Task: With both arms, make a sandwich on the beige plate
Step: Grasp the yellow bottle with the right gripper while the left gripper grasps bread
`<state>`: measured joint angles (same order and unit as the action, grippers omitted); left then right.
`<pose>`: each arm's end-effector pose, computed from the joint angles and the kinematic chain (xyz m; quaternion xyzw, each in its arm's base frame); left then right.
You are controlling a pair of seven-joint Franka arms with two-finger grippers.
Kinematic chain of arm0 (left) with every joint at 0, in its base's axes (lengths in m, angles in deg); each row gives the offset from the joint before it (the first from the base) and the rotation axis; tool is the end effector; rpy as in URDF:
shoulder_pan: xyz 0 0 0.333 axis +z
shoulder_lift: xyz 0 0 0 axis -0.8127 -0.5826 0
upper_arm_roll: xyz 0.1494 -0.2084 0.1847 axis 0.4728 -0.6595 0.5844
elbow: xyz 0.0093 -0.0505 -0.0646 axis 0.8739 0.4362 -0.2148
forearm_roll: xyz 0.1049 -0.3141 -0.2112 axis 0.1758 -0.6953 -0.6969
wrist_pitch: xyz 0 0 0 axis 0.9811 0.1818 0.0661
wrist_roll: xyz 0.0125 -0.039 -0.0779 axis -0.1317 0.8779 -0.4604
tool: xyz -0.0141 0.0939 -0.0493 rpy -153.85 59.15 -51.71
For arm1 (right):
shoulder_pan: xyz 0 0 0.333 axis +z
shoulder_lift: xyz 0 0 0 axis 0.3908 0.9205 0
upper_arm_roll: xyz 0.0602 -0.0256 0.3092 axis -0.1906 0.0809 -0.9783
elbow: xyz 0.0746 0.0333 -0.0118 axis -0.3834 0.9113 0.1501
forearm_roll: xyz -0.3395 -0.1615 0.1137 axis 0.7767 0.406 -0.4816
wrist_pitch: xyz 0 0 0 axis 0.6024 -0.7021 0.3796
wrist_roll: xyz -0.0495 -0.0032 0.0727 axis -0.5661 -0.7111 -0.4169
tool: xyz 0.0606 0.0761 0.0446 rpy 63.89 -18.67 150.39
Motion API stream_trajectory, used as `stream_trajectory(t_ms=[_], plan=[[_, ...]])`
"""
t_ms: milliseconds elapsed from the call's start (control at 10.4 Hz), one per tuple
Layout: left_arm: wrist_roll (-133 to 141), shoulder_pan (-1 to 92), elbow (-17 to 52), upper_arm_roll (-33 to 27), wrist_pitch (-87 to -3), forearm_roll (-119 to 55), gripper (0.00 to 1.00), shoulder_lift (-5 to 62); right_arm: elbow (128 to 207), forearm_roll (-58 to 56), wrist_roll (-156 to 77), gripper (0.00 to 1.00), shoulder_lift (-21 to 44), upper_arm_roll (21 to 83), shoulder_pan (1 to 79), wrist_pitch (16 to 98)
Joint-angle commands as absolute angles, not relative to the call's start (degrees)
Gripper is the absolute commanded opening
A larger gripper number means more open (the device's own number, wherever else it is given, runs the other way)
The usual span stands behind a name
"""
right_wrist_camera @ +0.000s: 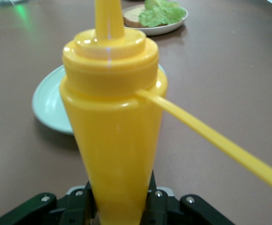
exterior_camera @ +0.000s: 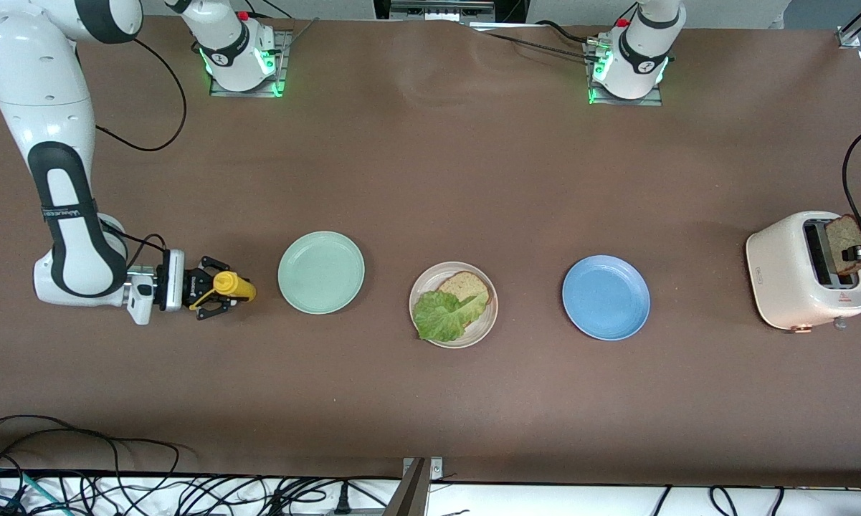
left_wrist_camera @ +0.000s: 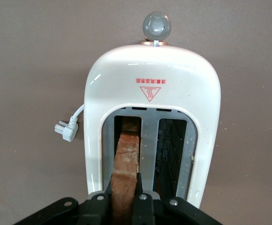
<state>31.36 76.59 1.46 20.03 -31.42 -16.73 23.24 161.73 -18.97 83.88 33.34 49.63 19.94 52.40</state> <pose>0.6080 0.3085 0.3549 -0.9920 -0.0316 0.1198 0.0245 0.6539 -0.0113 0.1496 -0.6439 -0.6425 -0.2526 0.3298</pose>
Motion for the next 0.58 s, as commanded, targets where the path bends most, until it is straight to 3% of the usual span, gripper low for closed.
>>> stream_trajectory(t_ms=[0,193,483], plan=[[33.6,77.3,0.4,19.7,-30.9,-15.3,0.0,23.9,163.0,-6.7,61.5,0.0,26.1,52.0,26.8,54.4],[33.7,77.2,-1.7,19.5,-29.7,-15.3,0.0,24.3,162.9,4.8,40.3,0.0,21.5,51.9,32.2,54.5],[33.8,76.7,-3.7,18.5,-26.7,-15.9,0.0,28.3,162.8,9.5,26.8,0.0,18.7,53.6,39.0,54.4]])
